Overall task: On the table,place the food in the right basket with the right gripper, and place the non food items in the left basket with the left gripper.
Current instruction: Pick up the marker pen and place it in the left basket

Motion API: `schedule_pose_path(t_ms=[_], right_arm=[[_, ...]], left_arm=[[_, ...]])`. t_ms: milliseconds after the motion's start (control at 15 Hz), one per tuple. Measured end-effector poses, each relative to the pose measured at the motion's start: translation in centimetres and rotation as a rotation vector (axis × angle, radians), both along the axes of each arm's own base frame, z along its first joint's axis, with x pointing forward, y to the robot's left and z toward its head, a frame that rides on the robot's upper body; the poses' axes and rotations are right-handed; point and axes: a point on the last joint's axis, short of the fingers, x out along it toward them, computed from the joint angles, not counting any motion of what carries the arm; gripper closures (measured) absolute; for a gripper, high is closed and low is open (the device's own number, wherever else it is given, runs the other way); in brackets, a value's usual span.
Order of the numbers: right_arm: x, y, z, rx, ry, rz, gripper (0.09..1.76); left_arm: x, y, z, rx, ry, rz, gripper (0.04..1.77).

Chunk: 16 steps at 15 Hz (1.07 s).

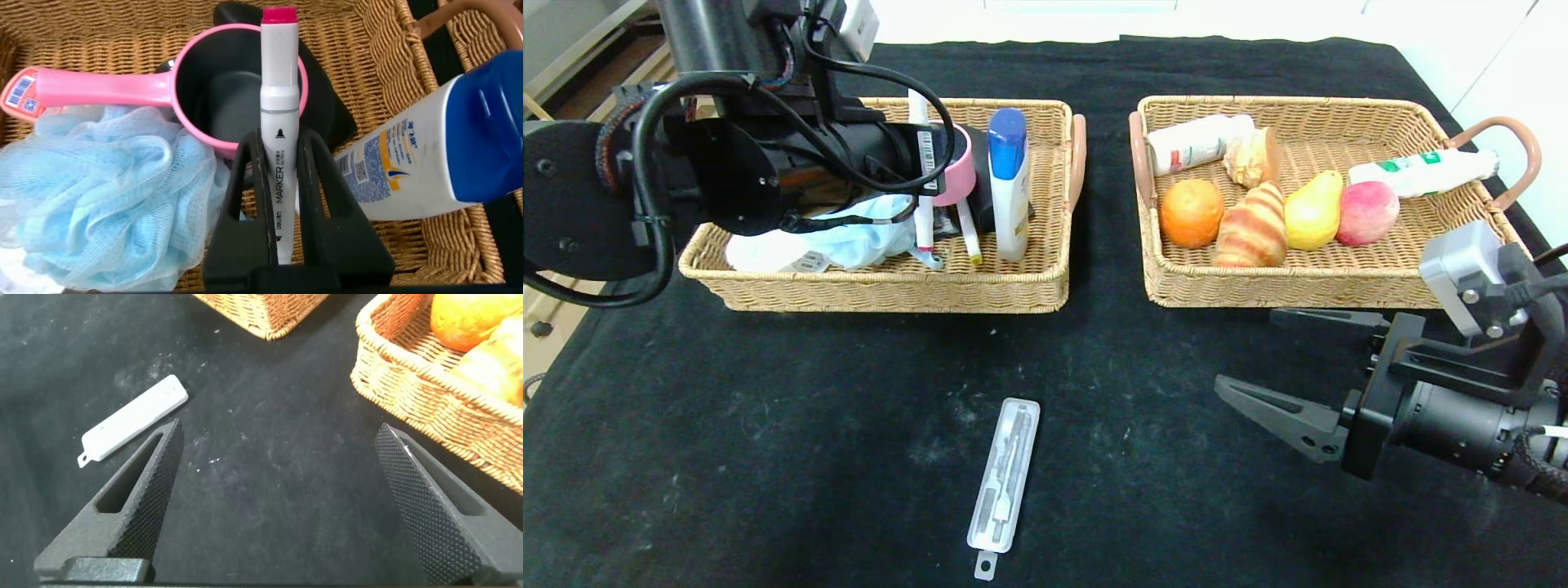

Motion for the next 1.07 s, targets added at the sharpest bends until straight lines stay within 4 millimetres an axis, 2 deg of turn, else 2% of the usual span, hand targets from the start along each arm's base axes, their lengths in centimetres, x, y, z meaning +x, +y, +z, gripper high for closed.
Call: schedule_pose_path(t_ms=[333, 600, 733, 1067], right_arm=[[-0.1, 0.0, 0.0, 0.000, -0.002, 0.000, 0.14], [-0.1, 0.0, 0.0, 0.000, -0.002, 0.000, 0.14], [-0.1, 0.0, 0.0, 0.001, -0.002, 0.000, 0.14], [-0.1, 0.0, 0.0, 0.000, -0.003, 0.001, 0.14]], left_arm=[[0.7, -0.4, -0.6, 0.010, -0.013, -0.003, 1.54], [0.7, -0.5, -0.8, 0.021, -0.008, -0.005, 1.00], [0.7, -0.6, -0.9, 0.026, -0.004, -0.006, 0.80], [0.4, -0.9, -1.1, 0.040, 0.004, -0.001, 0.47]])
